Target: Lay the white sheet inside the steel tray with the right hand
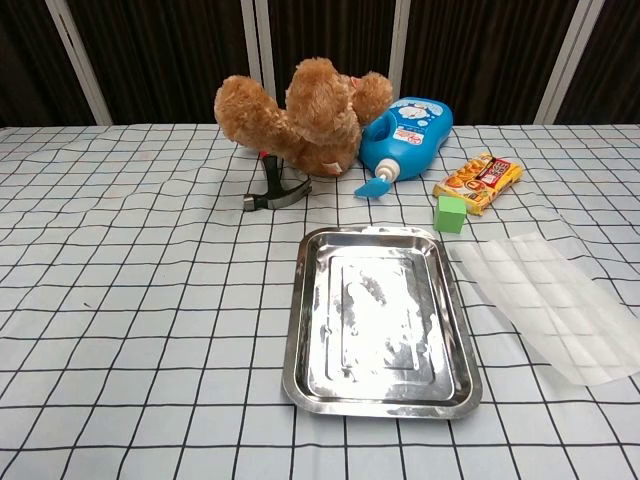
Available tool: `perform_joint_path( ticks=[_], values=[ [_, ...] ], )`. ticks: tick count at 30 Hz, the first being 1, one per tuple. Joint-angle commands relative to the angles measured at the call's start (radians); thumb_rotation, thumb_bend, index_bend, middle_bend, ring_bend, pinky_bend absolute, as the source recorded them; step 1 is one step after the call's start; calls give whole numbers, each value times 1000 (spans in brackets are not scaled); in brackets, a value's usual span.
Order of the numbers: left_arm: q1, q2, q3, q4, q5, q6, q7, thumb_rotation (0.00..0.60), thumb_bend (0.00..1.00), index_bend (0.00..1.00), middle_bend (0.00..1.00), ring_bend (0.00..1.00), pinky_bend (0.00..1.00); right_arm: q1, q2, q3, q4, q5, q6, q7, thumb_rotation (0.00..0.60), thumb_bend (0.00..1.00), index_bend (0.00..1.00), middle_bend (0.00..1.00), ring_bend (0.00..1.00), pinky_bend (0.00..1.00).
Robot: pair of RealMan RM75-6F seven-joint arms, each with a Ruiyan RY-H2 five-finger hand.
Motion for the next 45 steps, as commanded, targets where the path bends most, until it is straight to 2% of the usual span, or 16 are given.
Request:
perform_joint_path(
  ticks=[1, 12, 20, 26, 33, 38, 45],
  values=[
    [0, -1, 0, 0, 0, 1, 1, 600, 0, 0, 0, 0, 0, 0, 0, 0, 0, -1, 1, 0, 600, 476, 0, 0, 0, 0],
    [2, -3, 1, 3, 9, 10, 6, 600, 0, 0, 0, 0, 0, -1, -9, -22, -11, -29, -3, -15, 600, 455, 0, 0, 0, 0],
    [-2, -7, 0, 6, 8, 6, 11, 600, 0, 0, 0, 0, 0, 13, -89, -57, -27, -55, -51, -130, 600, 447, 0, 0, 0, 0],
    [-2, -6, 0, 5, 9, 6, 10, 600, 0, 0, 0, 0, 0, 30, -192, -55, 42, -64, -71, -211, 600, 447, 35, 0, 0, 0],
    [-2, -4, 0, 5, 9, 5, 3, 600, 0, 0, 0, 0, 0, 43, -300, -36, 145, -3, -114, -259, 600, 447, 38, 0, 0, 0],
    [-4, -3, 0, 6, 9, 1, 1, 600, 0, 0, 0, 0, 0, 48, -334, -36, 196, 20, -137, -275, 600, 446, 2, 0, 0, 0],
    [-4, -3, 1, 4, 9, 1, 2, 600, 0, 0, 0, 0, 0, 48, -364, -43, 246, 40, -157, -286, 600, 443, 0, 0, 0, 0]
  ],
)
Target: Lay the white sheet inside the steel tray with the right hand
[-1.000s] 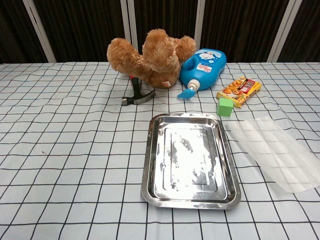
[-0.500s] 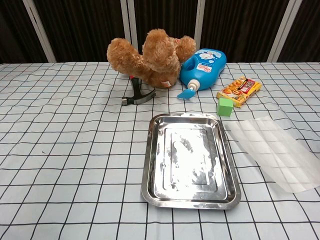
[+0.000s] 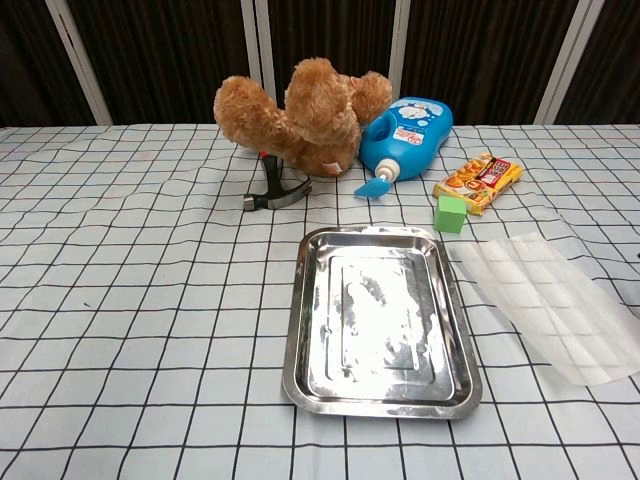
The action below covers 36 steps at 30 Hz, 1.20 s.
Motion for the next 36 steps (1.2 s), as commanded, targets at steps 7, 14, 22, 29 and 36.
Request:
perform_joint_path(
  ticks=[7, 14, 22, 29, 36],
  values=[
    [2, 0, 1, -3, 2, 5, 1, 600, 0, 0, 0, 0, 0, 8, -39, -4, 43, 14, -23, 4, 600, 443, 0, 0, 0, 0],
    [2, 0, 1, -3, -1, 2, 1, 600, 0, 0, 0, 0, 0, 16, -60, -3, 63, 23, -38, 12, 600, 443, 0, 0, 0, 0],
    [2, 0, 0, -4, -3, 2, 1, 600, 0, 0, 0, 0, 0, 30, -89, 1, 78, 17, -45, 33, 600, 442, 12, 0, 0, 0],
    [1, 0, -1, -4, -6, -2, -3, 600, 0, 0, 0, 0, 0, 45, -118, 9, 110, -7, -28, 77, 600, 442, 372, 40, 0, 0],
    [0, 2, -1, -7, -8, -5, -3, 600, 0, 0, 0, 0, 0, 54, -139, 12, 142, -48, 15, 138, 600, 443, 593, 136, 23, 0]
  ],
)
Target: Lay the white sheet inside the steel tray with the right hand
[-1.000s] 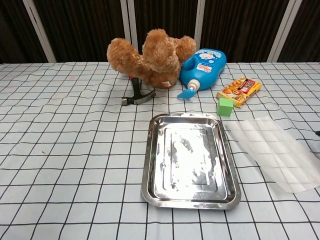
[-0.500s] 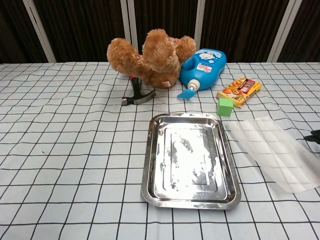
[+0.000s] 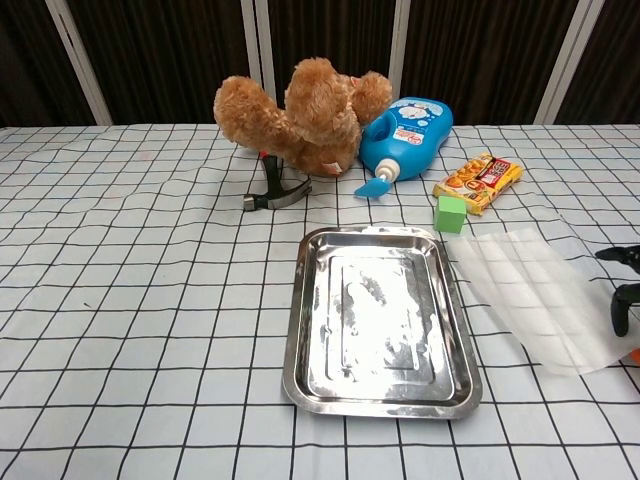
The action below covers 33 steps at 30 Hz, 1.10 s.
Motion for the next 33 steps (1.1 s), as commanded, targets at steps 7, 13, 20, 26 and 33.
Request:
perform_joint_path(
  ticks=[7, 13, 20, 26, 33],
  values=[
    [0, 0, 0, -1, 0, 0, -1, 600, 0, 0, 0, 0, 0, 5, -17, 1, 25, -43, 54, 70, 600, 459, 659, 175, 34, 0],
    [0, 0, 0, -1, 1, 1, -2, 600, 0, 0, 0, 0, 0, 8, -5, 3, 7, -70, 89, 93, 600, 461, 659, 178, 34, 0],
    [0, 0, 1, -2, 2, 0, -2, 600, 0, 0, 0, 0, 0, 15, 40, 11, -75, -116, 143, 101, 600, 468, 662, 181, 34, 0],
    [-3, -1, 0, 2, 6, -2, -1, 600, 0, 0, 0, 0, 0, 5, 104, -7, -223, -182, 205, 97, 600, 468, 665, 184, 34, 0],
    [-2, -1, 2, 0, 10, 2, 2, 600, 0, 0, 0, 0, 0, 2, 129, -51, -389, -267, 222, 45, 600, 468, 665, 184, 34, 0]
  ],
)
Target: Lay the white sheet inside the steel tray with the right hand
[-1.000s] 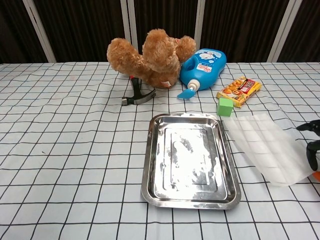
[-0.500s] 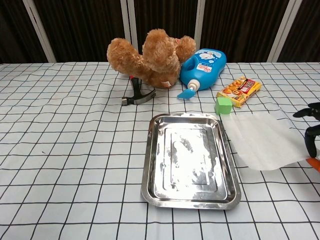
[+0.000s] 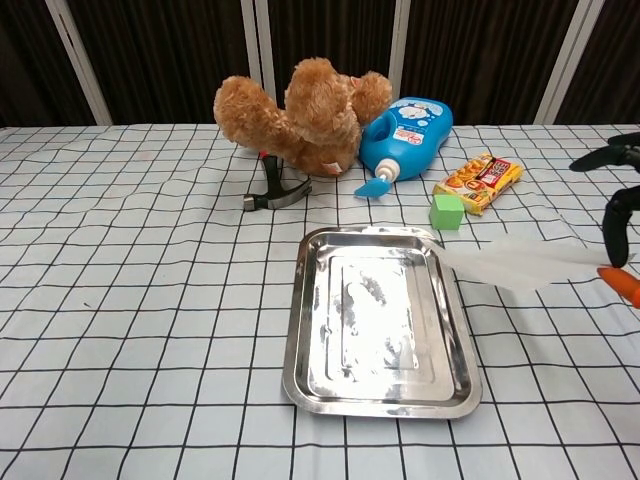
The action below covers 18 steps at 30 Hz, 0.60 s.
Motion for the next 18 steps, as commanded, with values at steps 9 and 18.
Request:
perform_joint_path(
  ticks=[9, 18],
  values=[
    [-1, 5, -2, -3, -8, -8, -16, 600, 0, 0, 0, 0, 0, 9, -41, -37, -118, -47, -56, -115, 600, 468, 665, 185, 34, 0],
    [-5, 8, 0, -6, -14, -22, -24, 600, 0, 0, 0, 0, 0, -4, -113, -43, -71, 19, -114, -196, 600, 468, 665, 185, 34, 0]
  ],
)
